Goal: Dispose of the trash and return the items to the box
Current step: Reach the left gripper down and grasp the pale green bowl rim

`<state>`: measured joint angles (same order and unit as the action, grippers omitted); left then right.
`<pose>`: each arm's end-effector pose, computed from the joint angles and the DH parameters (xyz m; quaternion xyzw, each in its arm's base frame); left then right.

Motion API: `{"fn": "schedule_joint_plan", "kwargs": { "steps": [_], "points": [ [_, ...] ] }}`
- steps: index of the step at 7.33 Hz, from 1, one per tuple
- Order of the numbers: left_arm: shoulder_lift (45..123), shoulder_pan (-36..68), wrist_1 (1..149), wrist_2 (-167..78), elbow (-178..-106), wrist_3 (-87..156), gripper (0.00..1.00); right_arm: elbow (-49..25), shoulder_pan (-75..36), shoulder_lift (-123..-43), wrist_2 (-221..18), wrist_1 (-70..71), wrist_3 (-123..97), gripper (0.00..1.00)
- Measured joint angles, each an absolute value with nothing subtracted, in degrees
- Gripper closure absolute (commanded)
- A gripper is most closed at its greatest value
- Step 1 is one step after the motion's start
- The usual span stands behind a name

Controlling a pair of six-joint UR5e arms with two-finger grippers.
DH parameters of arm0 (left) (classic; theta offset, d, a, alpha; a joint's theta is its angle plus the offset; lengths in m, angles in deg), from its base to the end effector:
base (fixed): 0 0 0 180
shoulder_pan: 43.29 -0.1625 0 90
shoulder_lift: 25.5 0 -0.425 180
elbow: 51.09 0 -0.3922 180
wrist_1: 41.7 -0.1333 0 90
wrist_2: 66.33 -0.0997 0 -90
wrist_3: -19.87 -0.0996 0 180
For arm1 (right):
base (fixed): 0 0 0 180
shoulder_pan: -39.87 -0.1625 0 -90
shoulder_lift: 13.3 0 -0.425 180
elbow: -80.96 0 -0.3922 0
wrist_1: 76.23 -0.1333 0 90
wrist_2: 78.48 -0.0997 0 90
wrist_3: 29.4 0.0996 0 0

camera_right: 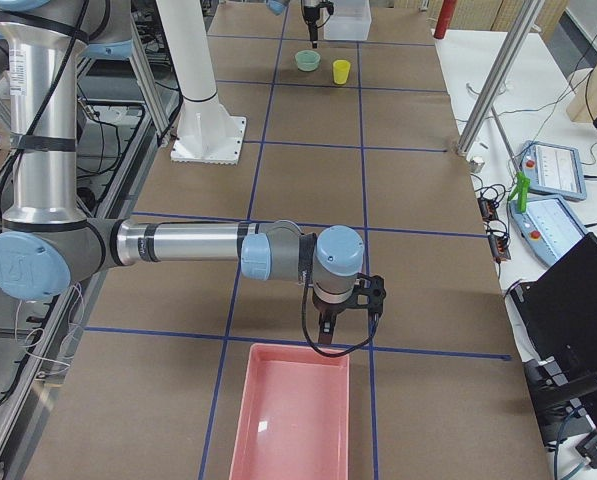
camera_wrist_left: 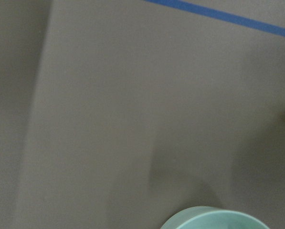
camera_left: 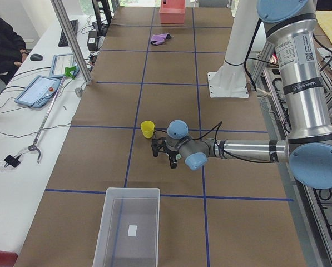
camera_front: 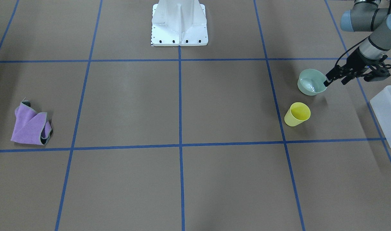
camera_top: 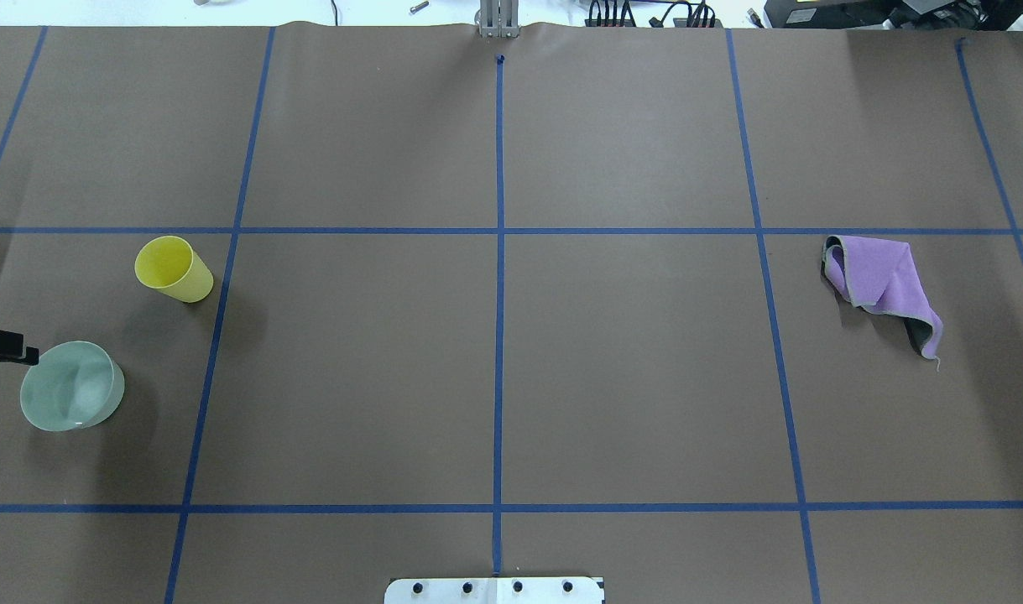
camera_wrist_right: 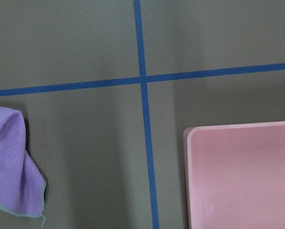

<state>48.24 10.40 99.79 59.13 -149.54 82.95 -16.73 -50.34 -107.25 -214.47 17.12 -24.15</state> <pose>0.1746 -0.3652 0.6136 0.0136 0.4531 -0.0945 0.8863 0.0634 -0.4620 0.6294 -0.0140 -0.3904 0.0425 0.9196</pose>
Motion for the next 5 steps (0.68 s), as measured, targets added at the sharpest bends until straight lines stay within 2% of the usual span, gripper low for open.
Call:
{"fn": "schedule_joint_plan", "kwargs": {
  "steps": [1,2,3,4,5],
  "points": [
    [47.96,9.27,100.3,59.08,-149.52,83.21,0.06,-17.3,-49.79,-107.15,-214.78,17.05,-23.94,0.0],
    [48.09,7.5,100.5,58.47,-149.43,84.0,0.19,-17.82,-49.38,-107.12,-215.03,17.03,-23.71,0.0],
    [48.22,5.66,100.56,57.25,-149.39,85.15,0.49,-18.34,-49.0,-107.11,-215.05,17.03,-23.66,0.0],
    [48.28,4.3,100.59,56.32,-149.37,85.91,0.88,-18.78,-48.62,-107.13,-215.11,17.0,-23.65,0.0],
    [48.31,3.62,100.59,55.91,-149.3,86.22,1.0,-19.26,-47.94,-107.14,-215.56,16.98,-23.56,0.0]
  ]
}}
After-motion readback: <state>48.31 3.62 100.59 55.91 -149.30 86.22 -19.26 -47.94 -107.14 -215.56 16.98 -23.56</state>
